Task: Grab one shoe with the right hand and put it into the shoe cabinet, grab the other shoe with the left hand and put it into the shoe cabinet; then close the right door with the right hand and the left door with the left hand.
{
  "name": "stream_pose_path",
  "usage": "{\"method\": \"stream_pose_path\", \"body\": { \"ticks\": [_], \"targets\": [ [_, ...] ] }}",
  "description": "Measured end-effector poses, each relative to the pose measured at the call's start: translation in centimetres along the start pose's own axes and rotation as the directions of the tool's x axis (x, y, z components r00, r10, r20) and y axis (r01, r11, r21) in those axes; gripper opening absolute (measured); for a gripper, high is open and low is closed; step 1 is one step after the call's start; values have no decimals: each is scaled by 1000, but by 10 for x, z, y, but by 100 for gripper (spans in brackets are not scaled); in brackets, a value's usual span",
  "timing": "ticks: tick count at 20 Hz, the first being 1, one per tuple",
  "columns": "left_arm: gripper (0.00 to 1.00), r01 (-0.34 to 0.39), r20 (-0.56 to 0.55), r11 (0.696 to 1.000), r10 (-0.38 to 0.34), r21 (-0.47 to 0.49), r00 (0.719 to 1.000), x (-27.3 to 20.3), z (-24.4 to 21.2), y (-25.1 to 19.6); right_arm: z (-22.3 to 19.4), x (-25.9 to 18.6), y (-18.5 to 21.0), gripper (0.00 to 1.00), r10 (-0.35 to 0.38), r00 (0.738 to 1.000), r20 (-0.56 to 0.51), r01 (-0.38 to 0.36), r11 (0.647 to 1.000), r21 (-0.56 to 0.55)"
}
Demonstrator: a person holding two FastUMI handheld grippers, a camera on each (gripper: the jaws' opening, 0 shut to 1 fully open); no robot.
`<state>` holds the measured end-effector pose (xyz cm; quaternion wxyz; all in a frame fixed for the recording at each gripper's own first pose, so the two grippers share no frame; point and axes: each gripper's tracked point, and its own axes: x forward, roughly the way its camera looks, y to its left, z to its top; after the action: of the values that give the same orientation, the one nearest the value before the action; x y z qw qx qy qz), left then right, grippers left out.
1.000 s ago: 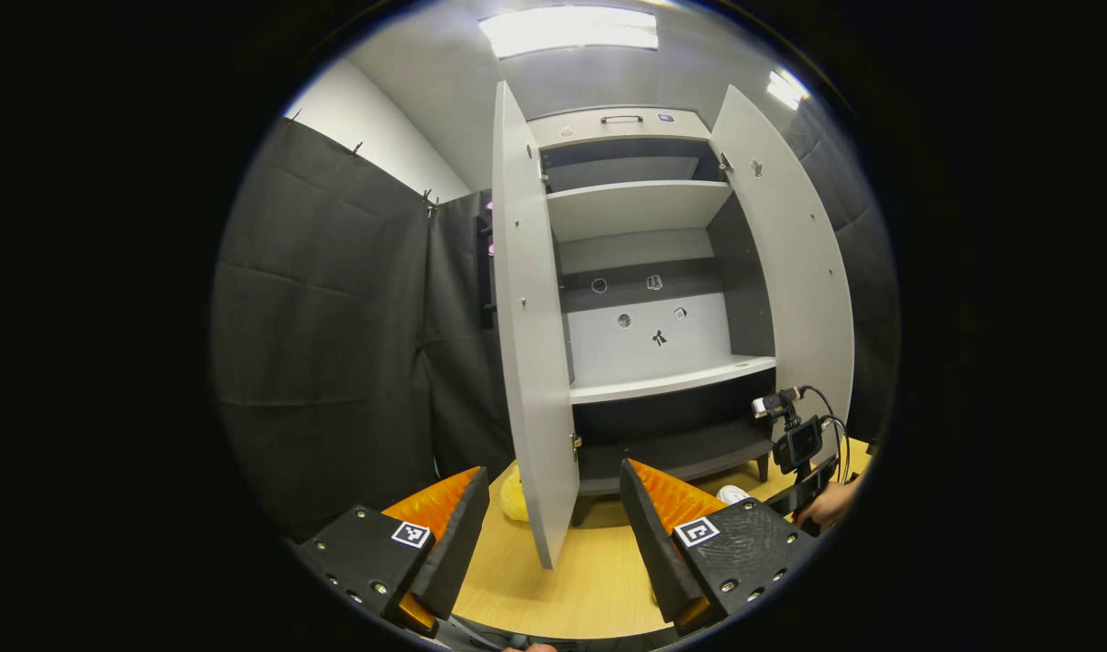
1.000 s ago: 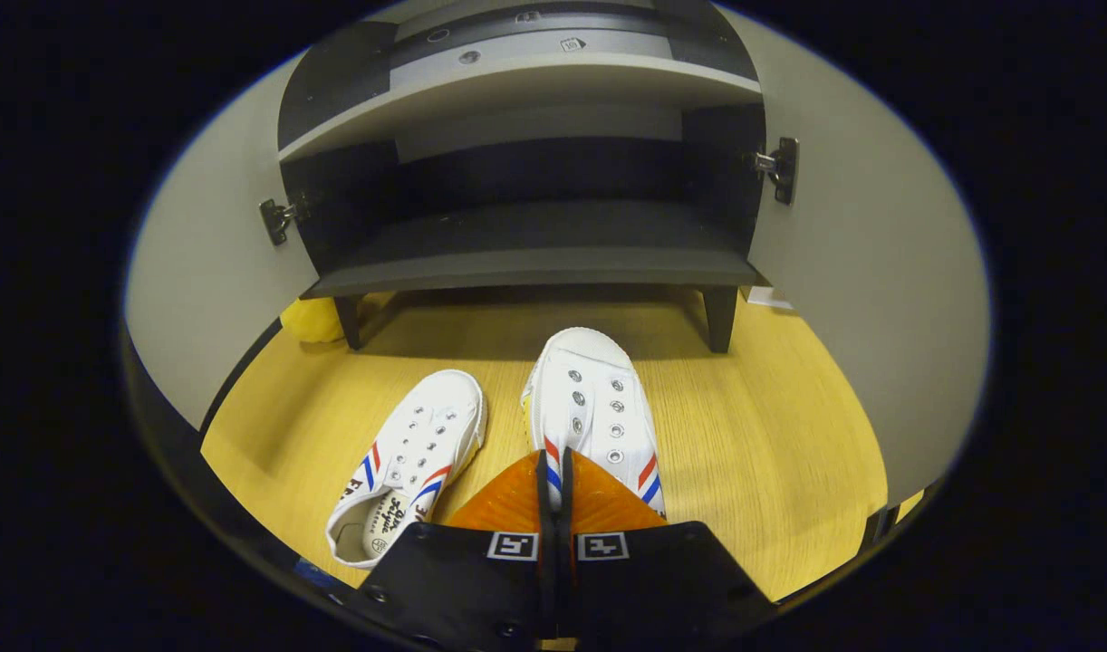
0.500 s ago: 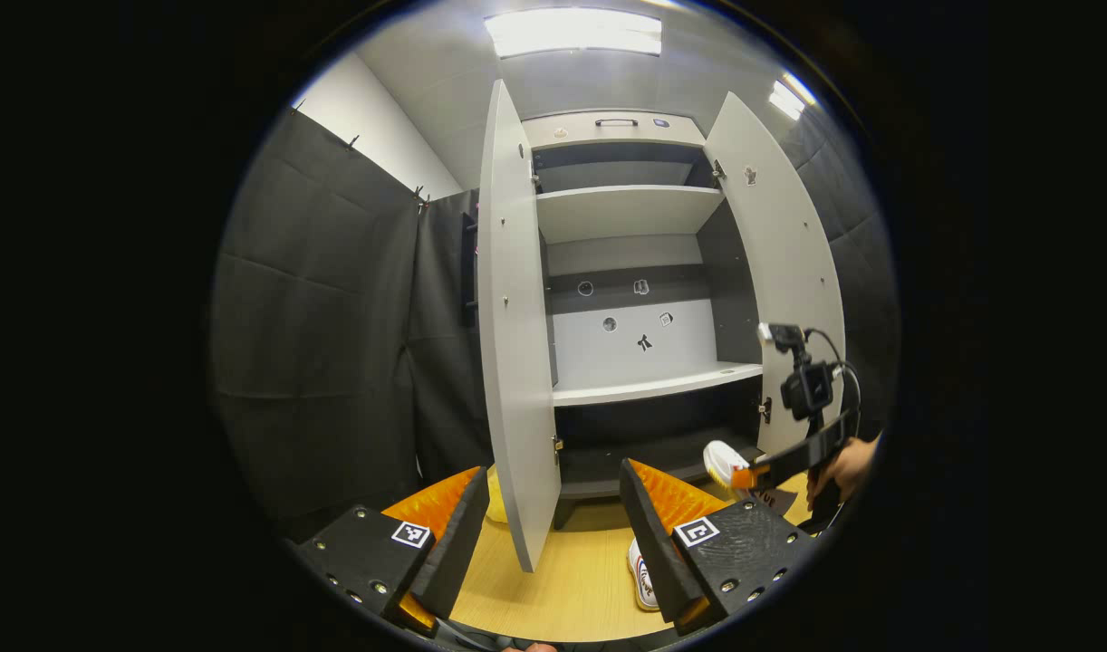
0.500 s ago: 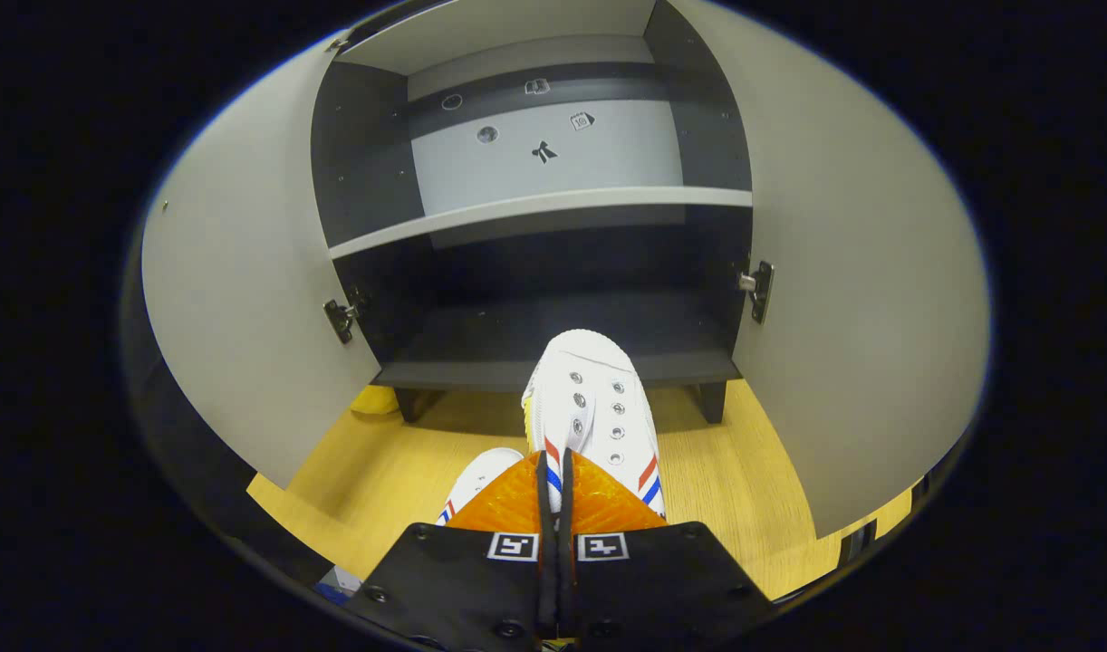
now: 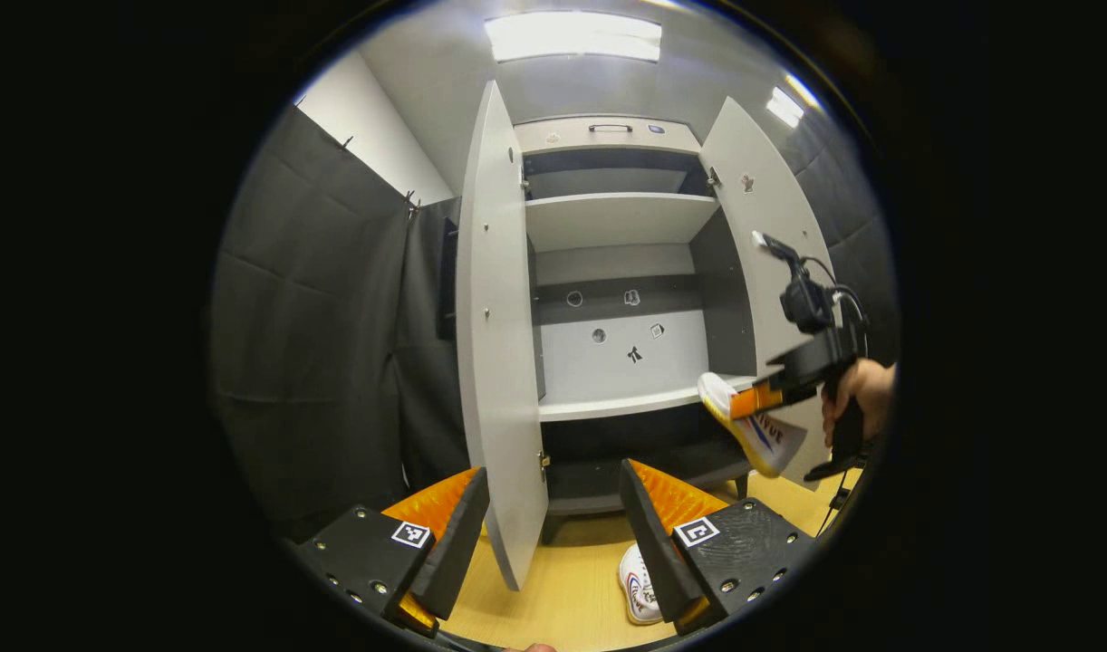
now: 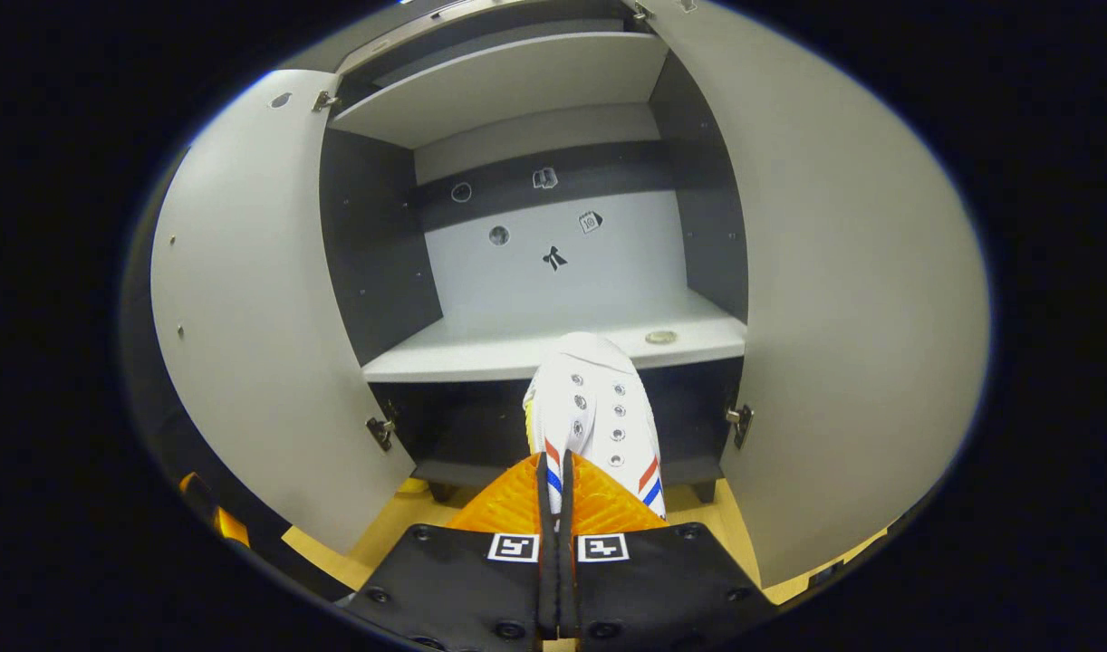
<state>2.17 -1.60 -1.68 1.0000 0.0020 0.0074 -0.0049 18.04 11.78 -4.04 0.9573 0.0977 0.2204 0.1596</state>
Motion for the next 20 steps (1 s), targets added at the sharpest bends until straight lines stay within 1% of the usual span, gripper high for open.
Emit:
{"method": "stream_pose_path", "body": {
  "ticks": [1, 2, 4, 5, 6, 9, 10, 11, 13, 16, 18, 20],
  "targets": [
    [78, 2, 5, 1000, -2, -4, 1000, 3, 2, -2, 11, 4, 0, 0, 1, 1000, 16, -1, 1000, -3],
    [78, 3, 8, 1000, -3, -9, 1000, 6, 2, -4, 22, 8, -1, 1, 0, 1000, 31, 1, 1000, -6],
    [78, 3, 12, 1000, -3, -14, 1000, 15, 3, -7, 42, 16, -2, 0, -1, 998, 55, 2, 1000, -16],
    [78, 2, 15, 1000, -2, -12, 1000, 18, 5, -9, 50, 20, -3, 1, 0, 998, 67, 1, 1000, -16],
    [78, 0, 19, 1000, 0, -9, 1000, 22, 5, -10, 58, 26, -3, 0, 0, 997, 75, 1, 1000, -14],
    [78, 1, 15, 1000, 0, -7, 1000, 31, 2, -17, 81, 50, -8, 0, -2, 996, 87, 2, 1000, -6],
    [78, -2, 11, 1000, 2, -7, 1000, 36, -1, -19, 88, 57, -9, 1, -3, 995, 96, 4, 1000, -6],
    [78, -3, 6, 1000, 3, -6, 1000, 38, -1, -21, 96, 67, -11, 0, -7, 995, 101, 7, 1000, -4],
    [78, -8, -1, 1000, 8, -6, 1000, 44, -4, -24, 111, 86, -14, 1, -13, 994, 113, 12, 1000, 11],
    [78, -17, -11, 1000, 17, -7, 1000, 51, -7, -26, 130, 115, -19, 1, -23, 993, 115, 18, 999, 47],
    [78, -19, -22, 1000, 19, -7, 1000, 56, -9, -29, 135, 134, -21, 0, -30, 994, 104, 26, 999, 48],
    [78, -28, -28, 1000, 28, -6, 999, 64, -11, -30, 137, 152, -22, 1, -37, 995, 94, 32, 998, 53]
  ]
}}
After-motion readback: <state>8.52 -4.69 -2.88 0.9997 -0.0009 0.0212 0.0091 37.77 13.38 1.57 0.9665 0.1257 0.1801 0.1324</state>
